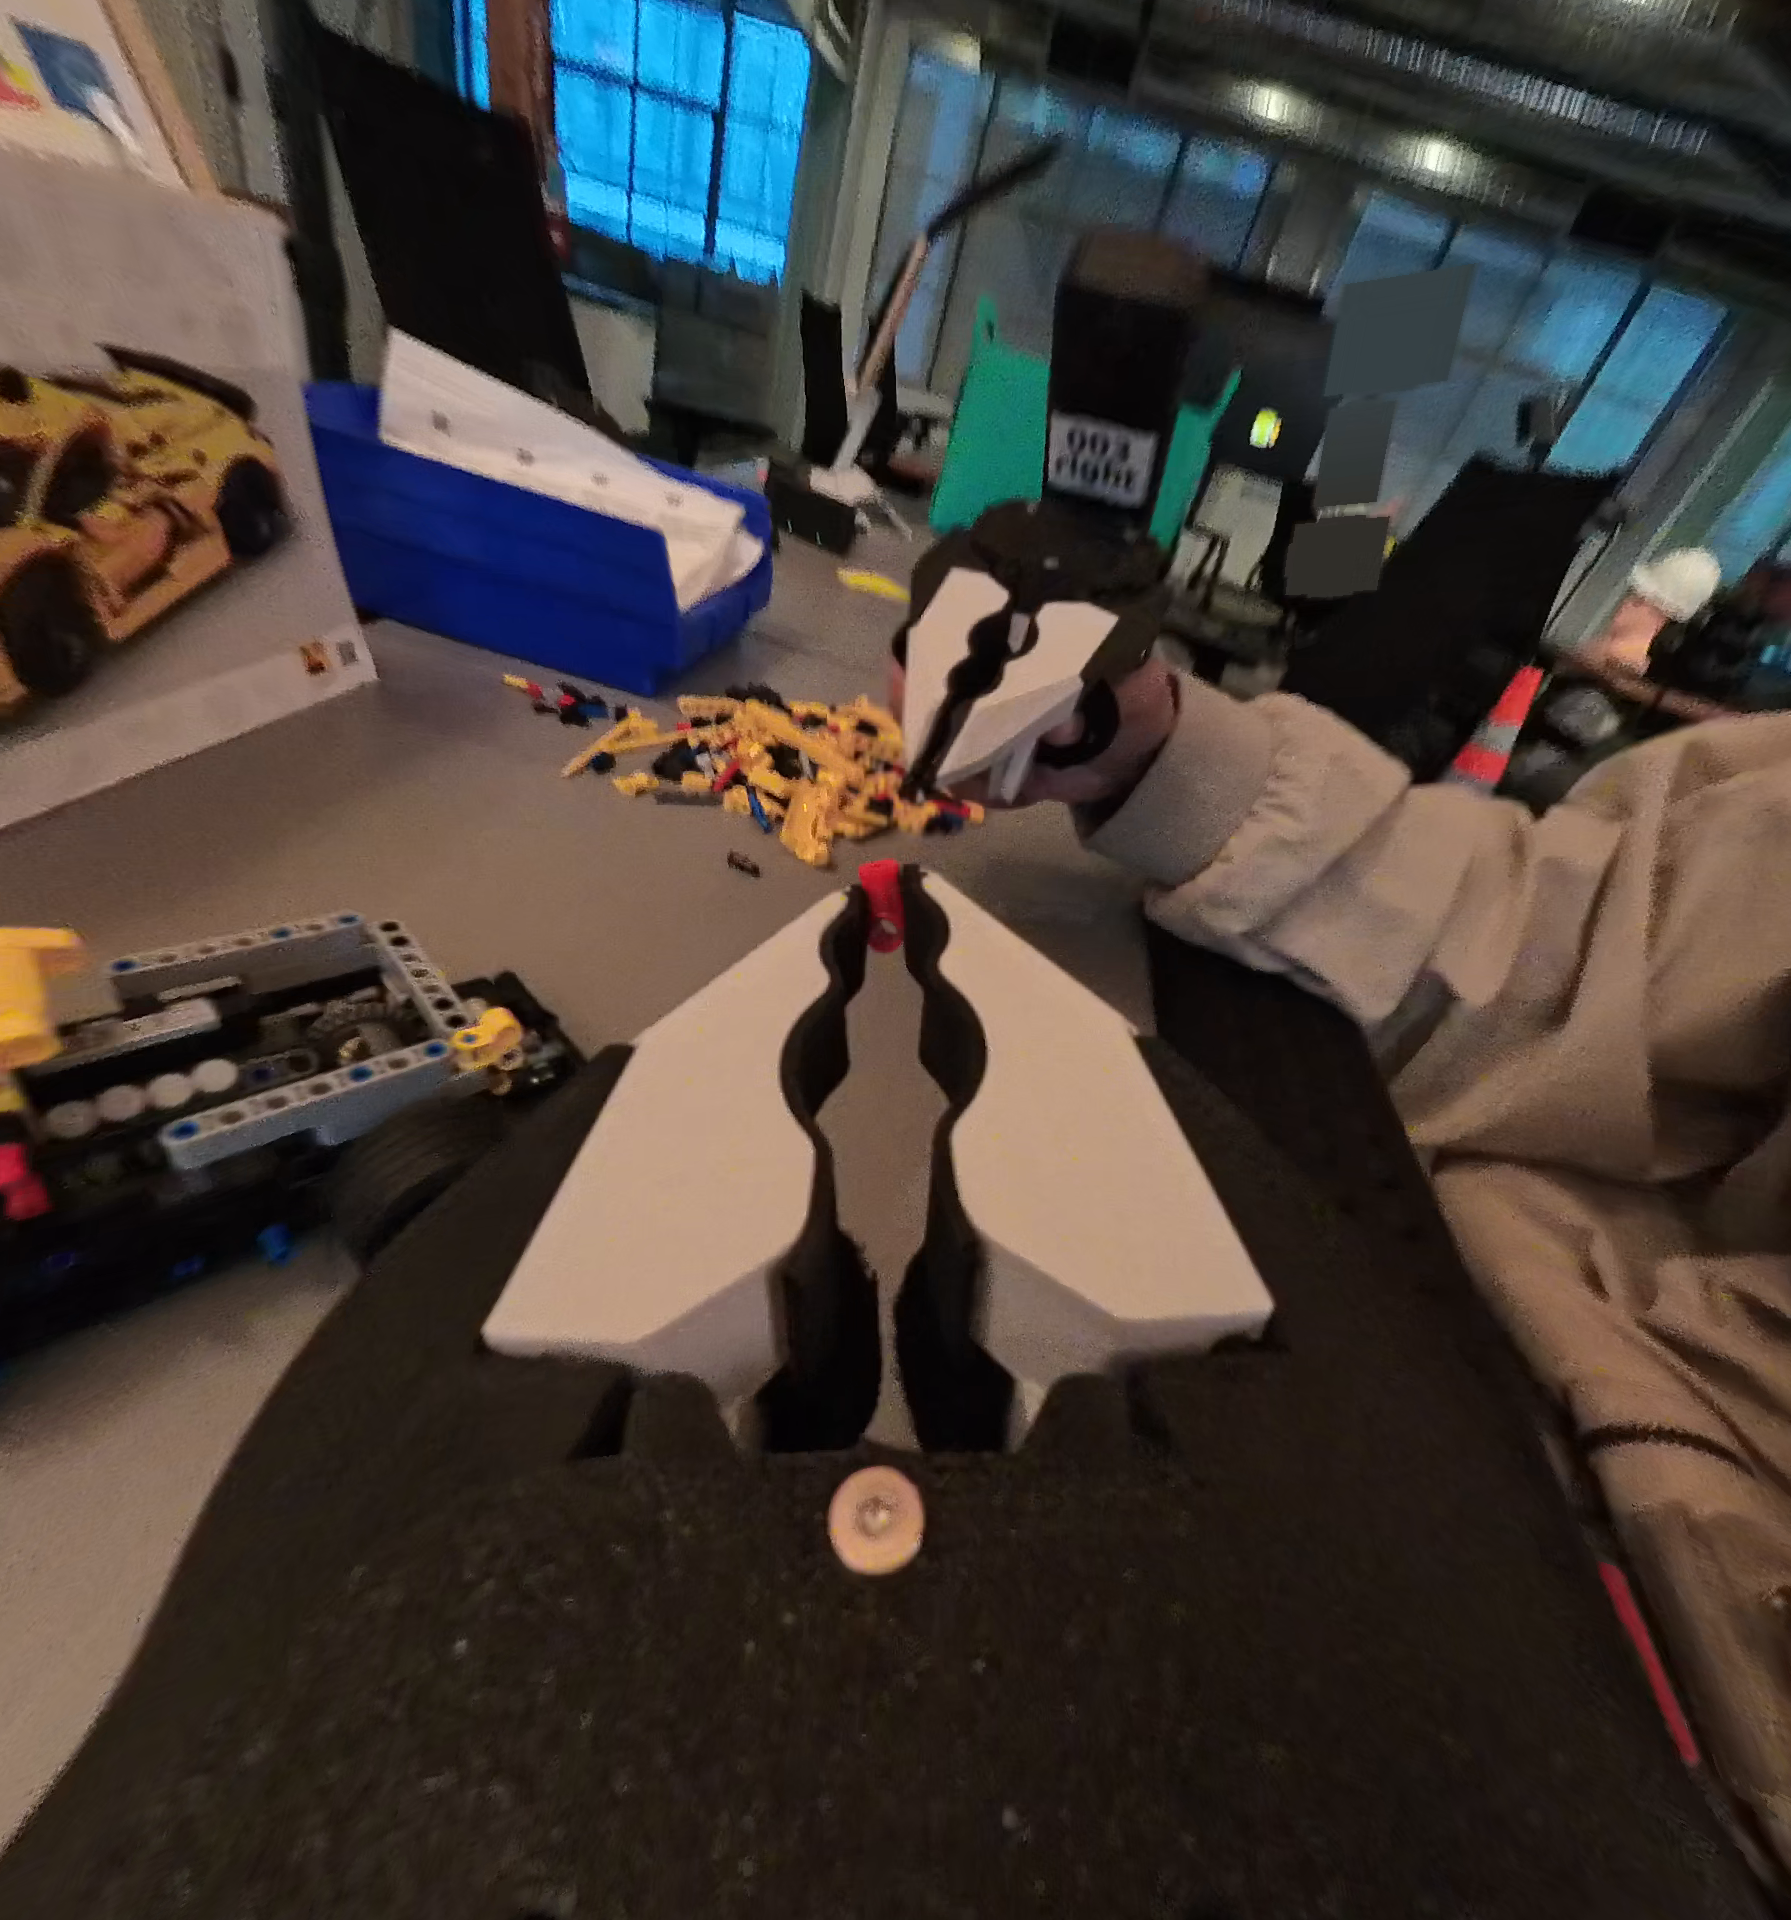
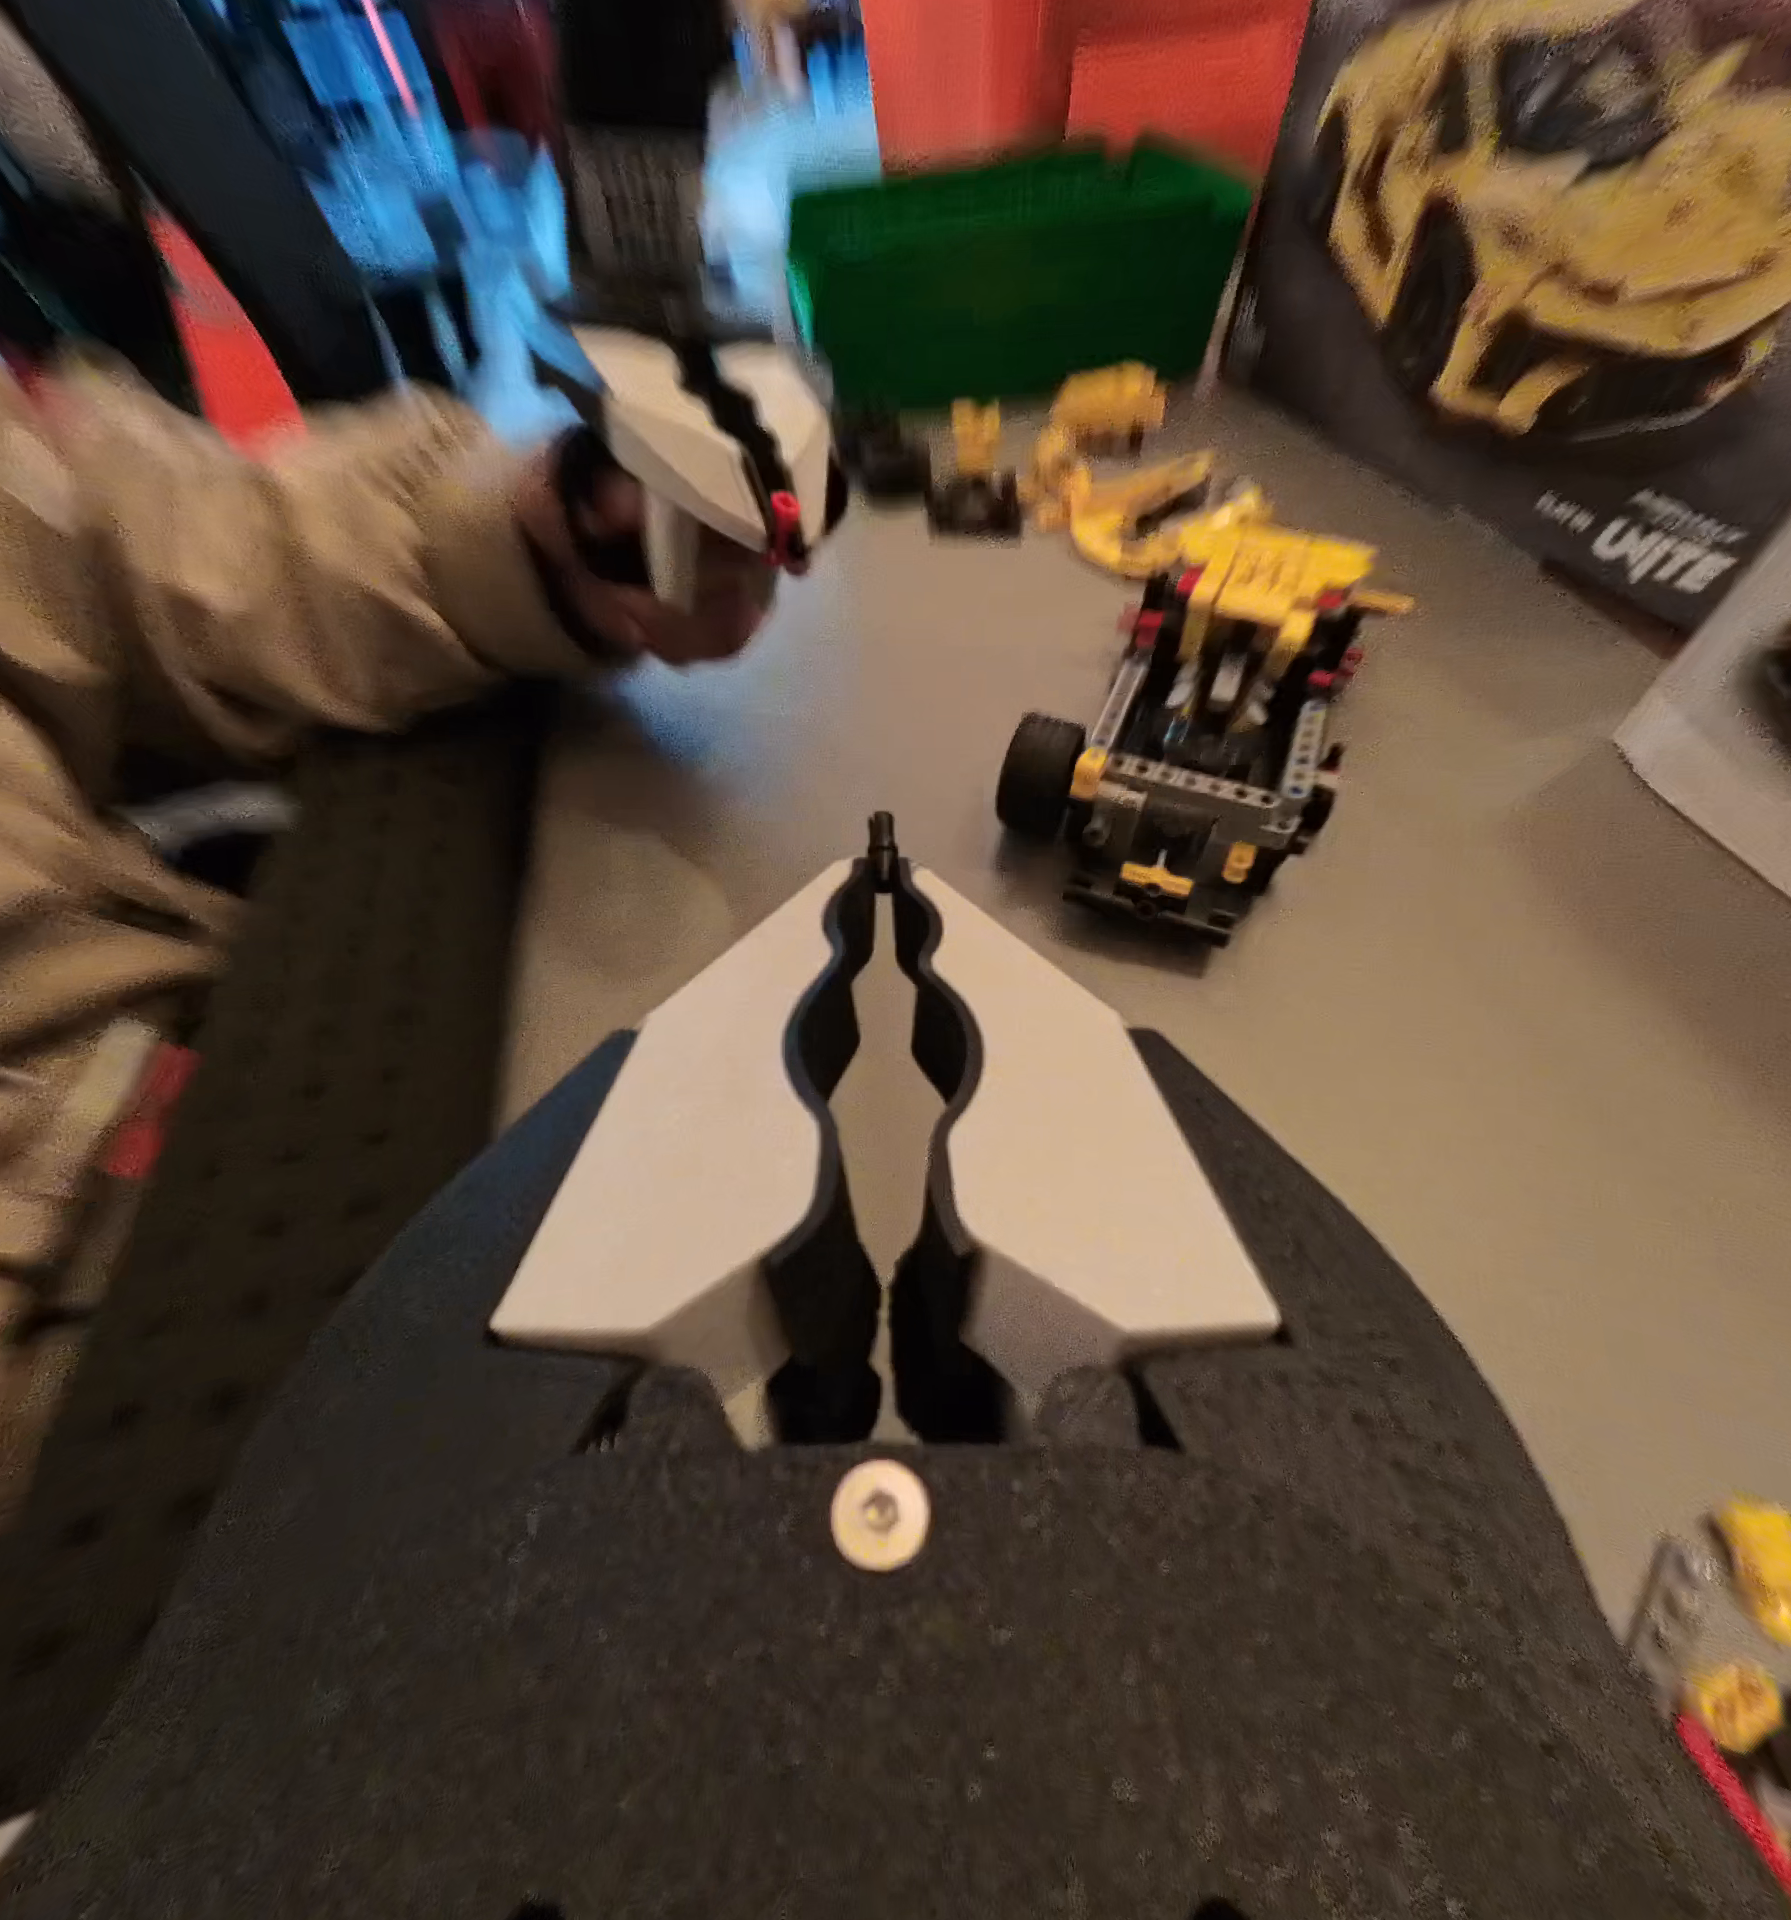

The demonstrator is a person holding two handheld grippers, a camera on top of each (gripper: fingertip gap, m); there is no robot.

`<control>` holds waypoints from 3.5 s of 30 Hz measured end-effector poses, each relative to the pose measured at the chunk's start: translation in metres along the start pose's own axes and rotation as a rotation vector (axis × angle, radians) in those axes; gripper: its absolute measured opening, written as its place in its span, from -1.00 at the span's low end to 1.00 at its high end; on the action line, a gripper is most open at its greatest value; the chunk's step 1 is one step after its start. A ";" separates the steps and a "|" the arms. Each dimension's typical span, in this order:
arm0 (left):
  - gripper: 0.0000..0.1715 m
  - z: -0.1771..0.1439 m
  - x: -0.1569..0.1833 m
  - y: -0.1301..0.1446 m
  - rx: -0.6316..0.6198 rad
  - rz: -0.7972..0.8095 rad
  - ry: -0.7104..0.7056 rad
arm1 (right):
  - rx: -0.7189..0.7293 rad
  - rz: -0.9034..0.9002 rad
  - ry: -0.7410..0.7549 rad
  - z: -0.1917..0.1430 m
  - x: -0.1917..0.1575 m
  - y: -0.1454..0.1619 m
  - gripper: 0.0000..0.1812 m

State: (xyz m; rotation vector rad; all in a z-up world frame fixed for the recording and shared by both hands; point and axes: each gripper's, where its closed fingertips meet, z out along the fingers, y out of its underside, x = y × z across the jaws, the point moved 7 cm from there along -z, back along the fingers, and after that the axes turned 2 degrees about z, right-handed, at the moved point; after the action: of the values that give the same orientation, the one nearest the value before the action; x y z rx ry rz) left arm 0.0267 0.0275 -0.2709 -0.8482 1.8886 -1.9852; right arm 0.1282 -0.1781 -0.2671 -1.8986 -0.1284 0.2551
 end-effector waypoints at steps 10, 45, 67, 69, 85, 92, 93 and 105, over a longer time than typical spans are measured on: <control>-0.93 0.039 -0.016 0.020 -0.182 -0.089 -0.120 | -0.300 0.263 0.554 -0.149 0.073 0.079 -0.90; -0.70 0.088 -0.069 -0.079 -0.288 -0.049 -0.528 | -0.025 0.221 0.453 -0.096 -0.026 0.000 -0.72; -0.61 -0.063 -0.147 0.004 -0.181 -0.143 -0.809 | -0.068 0.142 0.341 0.129 0.078 0.011 -0.05; -0.61 -0.049 -0.138 0.001 -0.177 -0.102 -0.737 | -0.095 0.184 0.355 0.134 0.082 0.012 -0.13; -0.73 -0.003 -0.085 0.013 -0.297 0.083 -0.494 | -0.303 0.281 0.337 0.093 0.066 0.006 -0.13; -0.21 -0.004 -0.105 -0.001 -0.202 0.080 -0.607 | -0.159 0.163 0.210 0.102 0.106 -0.020 -0.57; -0.11 0.003 -0.107 0.003 -0.248 0.077 -0.603 | -0.195 0.172 0.184 0.107 0.110 -0.015 -0.53; -0.26 0.028 -0.114 0.017 -0.341 0.177 -0.718 | -0.216 0.100 0.232 0.133 0.110 -0.009 -0.92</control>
State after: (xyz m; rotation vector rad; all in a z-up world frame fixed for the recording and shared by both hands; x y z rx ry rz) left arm 0.1298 0.0681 -0.3136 -1.2221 1.7767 -1.0482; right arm 0.2034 -0.0296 -0.3132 -2.1376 0.0989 0.0889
